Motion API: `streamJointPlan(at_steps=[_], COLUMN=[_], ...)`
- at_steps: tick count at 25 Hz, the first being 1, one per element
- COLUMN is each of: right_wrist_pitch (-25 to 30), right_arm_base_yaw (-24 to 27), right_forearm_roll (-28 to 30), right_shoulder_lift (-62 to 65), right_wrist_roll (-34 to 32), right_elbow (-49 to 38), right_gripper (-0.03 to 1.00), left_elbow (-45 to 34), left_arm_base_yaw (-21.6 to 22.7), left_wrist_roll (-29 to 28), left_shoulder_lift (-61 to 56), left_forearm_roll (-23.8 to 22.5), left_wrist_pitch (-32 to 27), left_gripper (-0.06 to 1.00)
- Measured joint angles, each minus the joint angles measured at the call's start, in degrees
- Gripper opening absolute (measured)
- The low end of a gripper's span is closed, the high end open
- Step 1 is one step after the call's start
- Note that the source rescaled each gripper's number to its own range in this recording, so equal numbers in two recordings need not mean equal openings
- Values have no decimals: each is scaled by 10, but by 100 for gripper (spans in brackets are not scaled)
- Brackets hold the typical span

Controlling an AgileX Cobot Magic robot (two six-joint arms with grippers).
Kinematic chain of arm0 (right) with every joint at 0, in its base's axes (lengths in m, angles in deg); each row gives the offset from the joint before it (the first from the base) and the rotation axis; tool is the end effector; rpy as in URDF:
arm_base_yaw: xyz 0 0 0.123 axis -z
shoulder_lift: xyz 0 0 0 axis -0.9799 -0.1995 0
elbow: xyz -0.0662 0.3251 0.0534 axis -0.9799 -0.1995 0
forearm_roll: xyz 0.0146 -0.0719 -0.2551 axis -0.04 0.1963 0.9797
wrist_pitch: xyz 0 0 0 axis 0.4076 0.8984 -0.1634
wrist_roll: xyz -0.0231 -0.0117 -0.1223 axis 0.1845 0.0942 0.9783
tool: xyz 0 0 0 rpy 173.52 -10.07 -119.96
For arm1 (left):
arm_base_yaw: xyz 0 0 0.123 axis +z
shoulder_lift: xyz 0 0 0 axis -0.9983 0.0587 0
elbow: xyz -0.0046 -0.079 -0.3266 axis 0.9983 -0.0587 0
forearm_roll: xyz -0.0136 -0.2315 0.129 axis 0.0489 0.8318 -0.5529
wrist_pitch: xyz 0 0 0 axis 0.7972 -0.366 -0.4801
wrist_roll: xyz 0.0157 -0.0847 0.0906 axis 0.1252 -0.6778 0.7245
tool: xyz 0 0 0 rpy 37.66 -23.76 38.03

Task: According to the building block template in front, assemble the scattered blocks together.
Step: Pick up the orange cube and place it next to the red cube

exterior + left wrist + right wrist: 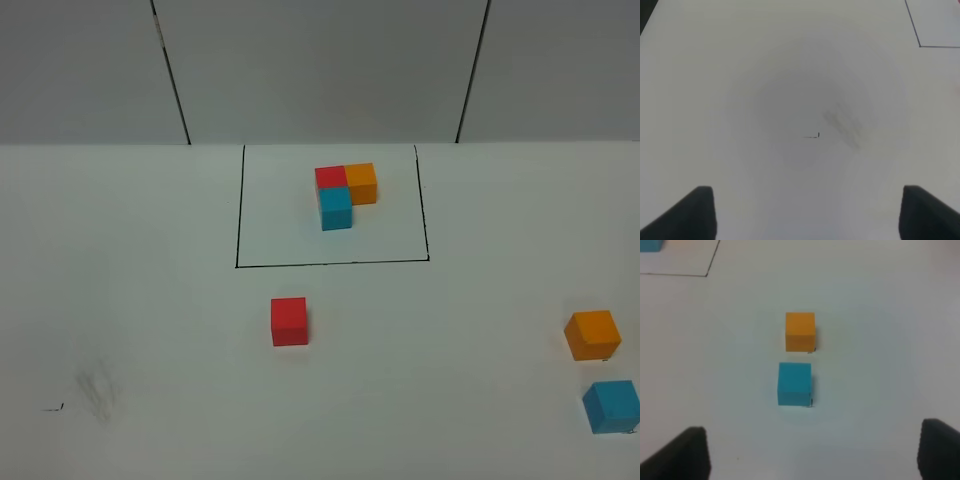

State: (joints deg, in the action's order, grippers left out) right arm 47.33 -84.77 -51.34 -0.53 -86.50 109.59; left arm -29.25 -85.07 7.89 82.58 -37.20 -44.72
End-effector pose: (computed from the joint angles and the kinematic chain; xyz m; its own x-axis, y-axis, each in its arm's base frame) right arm -0.0062 -0.0070 0.2681 -0.5100 -0.0484 -0.8588 -0.0621 0.9979 -0.0194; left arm -0.0166 0.0033 0.2704 -0.4481 -0.0335 -0.8934 -0.0644 0.9979 -0.0051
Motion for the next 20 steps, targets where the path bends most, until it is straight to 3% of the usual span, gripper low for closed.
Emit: streamJointPlan(at_steps=[20], right_wrist_pitch=[0], right_arm_base_yaw=[0], right_forearm_roll=[-2], right_shoulder_lift=[0], right_wrist_roll=[-9], right_elbow=[0], right_gripper=[71], left_elbow=[0], left_arm_base_yaw=[-5], left_wrist_roll=[1], left_shoulder_lift=[0], left_forearm_roll=[0], left_wrist_pitch=[0], left_gripper=[85])
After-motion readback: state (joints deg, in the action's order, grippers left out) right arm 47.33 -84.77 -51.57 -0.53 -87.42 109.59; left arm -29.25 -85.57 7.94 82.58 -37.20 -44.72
